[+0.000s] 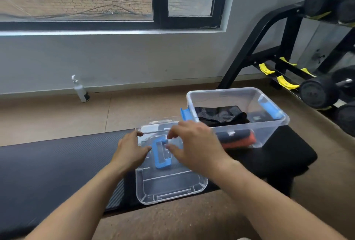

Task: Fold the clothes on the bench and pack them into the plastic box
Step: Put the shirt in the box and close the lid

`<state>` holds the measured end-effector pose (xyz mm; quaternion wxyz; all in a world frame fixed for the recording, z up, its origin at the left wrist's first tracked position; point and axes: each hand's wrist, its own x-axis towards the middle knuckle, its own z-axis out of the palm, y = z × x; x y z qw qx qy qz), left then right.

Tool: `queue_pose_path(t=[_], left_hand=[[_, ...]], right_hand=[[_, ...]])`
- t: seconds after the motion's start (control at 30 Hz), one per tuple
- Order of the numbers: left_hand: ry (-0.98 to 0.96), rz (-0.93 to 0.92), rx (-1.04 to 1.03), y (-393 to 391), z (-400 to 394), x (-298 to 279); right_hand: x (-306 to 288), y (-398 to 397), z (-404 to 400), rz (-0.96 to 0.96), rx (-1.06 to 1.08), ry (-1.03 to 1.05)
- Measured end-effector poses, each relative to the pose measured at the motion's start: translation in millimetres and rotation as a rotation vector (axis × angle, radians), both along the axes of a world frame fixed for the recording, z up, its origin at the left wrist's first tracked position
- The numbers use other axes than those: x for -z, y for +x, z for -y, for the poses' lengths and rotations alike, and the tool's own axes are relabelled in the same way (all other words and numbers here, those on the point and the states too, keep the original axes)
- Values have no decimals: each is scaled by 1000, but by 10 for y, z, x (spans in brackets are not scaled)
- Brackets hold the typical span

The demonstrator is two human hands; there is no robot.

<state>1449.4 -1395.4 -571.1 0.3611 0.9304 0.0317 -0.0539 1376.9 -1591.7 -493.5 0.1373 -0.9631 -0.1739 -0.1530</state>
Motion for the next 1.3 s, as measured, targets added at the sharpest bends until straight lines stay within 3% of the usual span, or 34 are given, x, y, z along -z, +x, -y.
queue_pose_path(t=[0.1, 0.17, 0.33, 0.43, 0.53, 0.6, 0.7, 0.77, 0.83, 0.93, 1.3], left_hand=[[-95, 47, -29, -12, -46, -3], [-150, 101, -27, -41, -53, -36], [-275, 332, 39, -169, 1, -211], [-336, 527, 83, -246, -1, -412], [-457, 781, -184, -250, -149, -663], [-620, 821, -446, -198, -268, -718], [-661, 594, -501, -137, -262, -629], [-644, 360, -370, -154, -171, -557], [-701, 207, -195, -191, -34, -525], [-743, 130, -45, -221, 202, -497], [-760, 125, 245, -80, 1046, -590]], right_hand=[[315, -339, -346, -478, -114, -391], [514, -410, -423, -538, -94, -552], [549, -352, -379, -360, -137, -465], [467, -328, -372, -40, -183, -273], [293, -222, -273, 305, -74, -11], [140, -152, -154, 394, 60, 271], [-107, -108, 51, 315, 225, 803], [-282, -74, 241, 303, 292, 1092], [-387, -23, 498, 230, 358, 1239], [-367, 51, 845, 156, 508, 1253], [-152, 239, 1909, 254, 773, 1130]])
